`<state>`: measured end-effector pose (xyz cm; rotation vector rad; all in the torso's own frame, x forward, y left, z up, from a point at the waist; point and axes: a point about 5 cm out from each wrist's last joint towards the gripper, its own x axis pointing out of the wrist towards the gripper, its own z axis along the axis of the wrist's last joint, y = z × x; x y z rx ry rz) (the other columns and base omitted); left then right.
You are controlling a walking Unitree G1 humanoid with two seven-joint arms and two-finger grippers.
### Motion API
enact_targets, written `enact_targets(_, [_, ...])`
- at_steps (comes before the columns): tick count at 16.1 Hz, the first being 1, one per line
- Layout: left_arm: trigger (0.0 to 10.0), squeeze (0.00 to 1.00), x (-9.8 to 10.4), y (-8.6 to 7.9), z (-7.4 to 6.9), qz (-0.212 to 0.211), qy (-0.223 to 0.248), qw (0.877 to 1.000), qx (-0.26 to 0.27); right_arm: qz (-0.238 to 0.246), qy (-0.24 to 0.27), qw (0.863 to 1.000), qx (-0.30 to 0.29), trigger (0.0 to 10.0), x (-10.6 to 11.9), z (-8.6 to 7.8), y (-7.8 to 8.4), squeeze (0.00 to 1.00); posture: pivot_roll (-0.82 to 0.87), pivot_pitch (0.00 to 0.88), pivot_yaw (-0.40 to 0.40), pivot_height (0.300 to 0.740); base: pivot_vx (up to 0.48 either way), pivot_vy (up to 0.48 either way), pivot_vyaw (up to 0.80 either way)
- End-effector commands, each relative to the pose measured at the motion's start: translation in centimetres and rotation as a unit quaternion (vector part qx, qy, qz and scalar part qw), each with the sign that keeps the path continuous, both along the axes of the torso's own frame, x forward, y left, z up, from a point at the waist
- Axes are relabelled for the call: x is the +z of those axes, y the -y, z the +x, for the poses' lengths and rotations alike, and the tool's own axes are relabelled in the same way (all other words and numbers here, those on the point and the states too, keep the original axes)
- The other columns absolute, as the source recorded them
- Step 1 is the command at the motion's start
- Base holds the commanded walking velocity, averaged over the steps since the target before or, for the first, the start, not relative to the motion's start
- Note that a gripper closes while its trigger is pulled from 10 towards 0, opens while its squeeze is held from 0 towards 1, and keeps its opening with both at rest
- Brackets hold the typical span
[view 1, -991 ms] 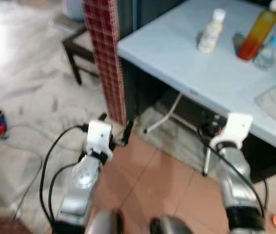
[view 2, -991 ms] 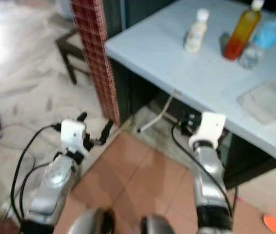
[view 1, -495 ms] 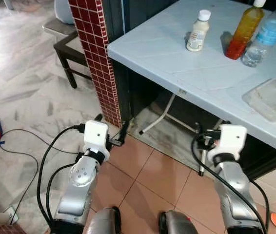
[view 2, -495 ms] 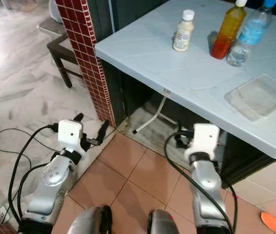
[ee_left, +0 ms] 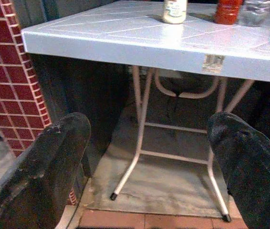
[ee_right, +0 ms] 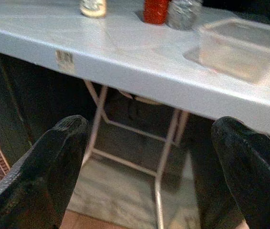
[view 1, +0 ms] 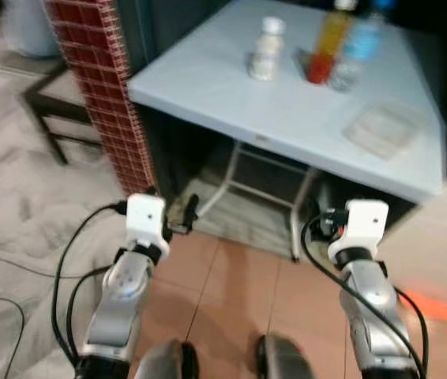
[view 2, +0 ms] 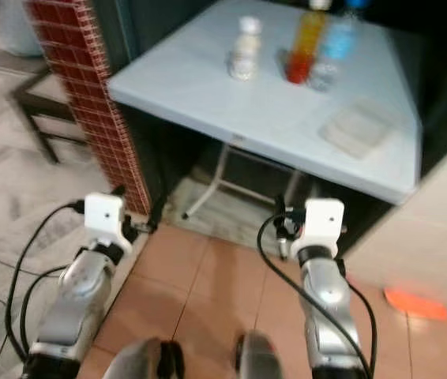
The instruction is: Restocking fridge
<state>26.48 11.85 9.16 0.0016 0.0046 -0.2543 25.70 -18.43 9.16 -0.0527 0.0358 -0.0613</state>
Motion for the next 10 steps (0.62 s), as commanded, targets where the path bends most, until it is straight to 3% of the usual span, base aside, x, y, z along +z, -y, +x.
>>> enact_targets(1, [10.0,0.00,0.0,0.2,-0.3,-0.013,-0.001,1.000,0.000,-0.004,0.000,1.000,-0.009,10.0,0.2,-0.3,0.5,0.00,-0.02,0.129,0.030,0.740,0.000,0.000,-0.80])
enact_targets(5, [10.0,0.00,-0.2,0.0,-0.2,-0.027,-0.004,1.000,-0.001,0.002,-0.005,1.000,-0.013,10.0,-0.4,-0.1,0.4,0.00,-0.03,0.096,0.050,0.740,0.000,0.000,-0.80])
enact_targets(6, [10.0,0.00,0.0,-0.1,-0.1,-0.013,0.005,1.000,-0.002,0.004,0.001,1.000,-0.012,10.0,-0.2,0.2,0.2,0.00,-0.03,0.088,0.058,0.740,0.000,0.000,-0.80])
enact_targets(10, [10.0,0.00,1.3,0.5,1.1,-0.017,0.033,0.999,-0.028,0.013,0.034,0.999,0.002,10.0,1.3,2.9,-1.1,0.00,-0.02,0.071,0.070,0.740,0.000,0.000,-0.80])
